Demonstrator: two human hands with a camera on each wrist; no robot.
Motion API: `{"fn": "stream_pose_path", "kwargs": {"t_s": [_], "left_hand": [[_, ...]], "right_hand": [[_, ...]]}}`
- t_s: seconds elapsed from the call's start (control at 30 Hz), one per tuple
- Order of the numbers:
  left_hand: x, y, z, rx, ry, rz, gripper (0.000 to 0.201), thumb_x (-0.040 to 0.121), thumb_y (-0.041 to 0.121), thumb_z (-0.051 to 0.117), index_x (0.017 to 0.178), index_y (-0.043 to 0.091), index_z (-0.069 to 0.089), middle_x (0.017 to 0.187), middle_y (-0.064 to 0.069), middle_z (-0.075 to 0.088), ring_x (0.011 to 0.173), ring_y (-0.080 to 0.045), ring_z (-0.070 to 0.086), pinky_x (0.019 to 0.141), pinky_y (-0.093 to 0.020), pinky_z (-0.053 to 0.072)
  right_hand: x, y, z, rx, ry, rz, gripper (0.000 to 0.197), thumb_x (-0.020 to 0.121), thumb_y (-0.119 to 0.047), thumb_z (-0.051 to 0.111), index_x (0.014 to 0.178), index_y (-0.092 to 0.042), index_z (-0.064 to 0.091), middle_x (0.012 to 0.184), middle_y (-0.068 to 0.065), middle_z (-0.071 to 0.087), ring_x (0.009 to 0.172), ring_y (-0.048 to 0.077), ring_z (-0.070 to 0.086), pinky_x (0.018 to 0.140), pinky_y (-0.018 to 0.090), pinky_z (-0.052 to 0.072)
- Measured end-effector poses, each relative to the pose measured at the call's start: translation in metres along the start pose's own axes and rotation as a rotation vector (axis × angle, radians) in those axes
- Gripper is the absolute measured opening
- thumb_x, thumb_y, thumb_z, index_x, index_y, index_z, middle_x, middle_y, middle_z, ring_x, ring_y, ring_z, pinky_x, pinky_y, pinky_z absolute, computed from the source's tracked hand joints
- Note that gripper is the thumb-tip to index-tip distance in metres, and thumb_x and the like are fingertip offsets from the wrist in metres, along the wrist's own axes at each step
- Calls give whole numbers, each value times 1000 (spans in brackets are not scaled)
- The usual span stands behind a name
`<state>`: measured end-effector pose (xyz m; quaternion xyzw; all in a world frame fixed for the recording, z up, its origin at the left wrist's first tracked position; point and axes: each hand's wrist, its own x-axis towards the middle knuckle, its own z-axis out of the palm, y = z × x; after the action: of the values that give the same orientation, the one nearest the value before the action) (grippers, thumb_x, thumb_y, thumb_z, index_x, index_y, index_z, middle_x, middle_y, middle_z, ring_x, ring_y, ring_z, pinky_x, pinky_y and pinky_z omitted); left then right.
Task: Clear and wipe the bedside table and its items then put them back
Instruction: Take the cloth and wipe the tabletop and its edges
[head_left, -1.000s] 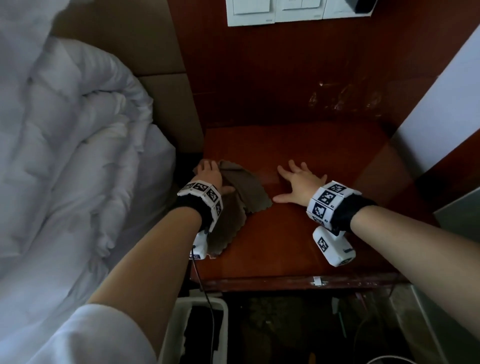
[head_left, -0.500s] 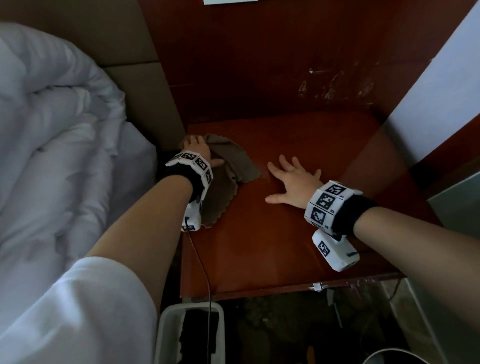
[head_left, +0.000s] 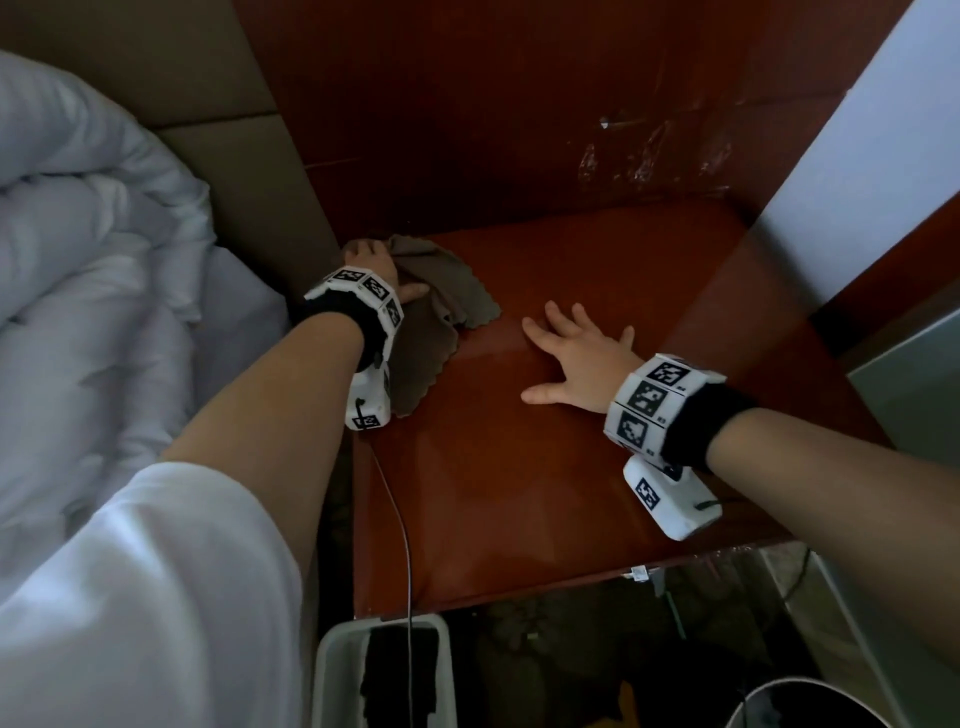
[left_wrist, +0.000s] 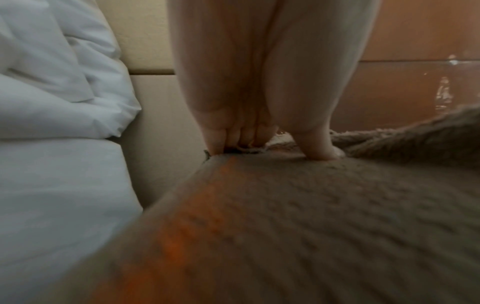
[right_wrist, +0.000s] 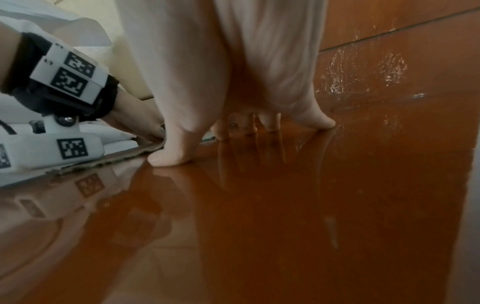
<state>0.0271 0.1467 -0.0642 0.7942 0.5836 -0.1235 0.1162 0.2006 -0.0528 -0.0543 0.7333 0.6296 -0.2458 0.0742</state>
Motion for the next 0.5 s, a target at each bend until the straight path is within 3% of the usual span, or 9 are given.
{"fn": "stream_pose_path", "kwargs": {"t_s": [0.17,0.5], "left_hand": [[-4,-1,1,5,5,18,91,88,56,49,149,2,7,154,-21,12,142,-37,14,113,-47,23],[-54,3,12,25,-116,27,92,90,54,47,149,2,-1,156,-20,4,143,-38,10,114,-44,22]], "right_hand": [[1,-2,1,15,11,20,88,84,-59,54,150,-36,1,159,-5,-14,146,26,-13,107,71,2],[3,0,0,37,4,-1,90,82,-59,57,149,-37,2,159,-4,-13,146,25,-14,106,72,2]]}}
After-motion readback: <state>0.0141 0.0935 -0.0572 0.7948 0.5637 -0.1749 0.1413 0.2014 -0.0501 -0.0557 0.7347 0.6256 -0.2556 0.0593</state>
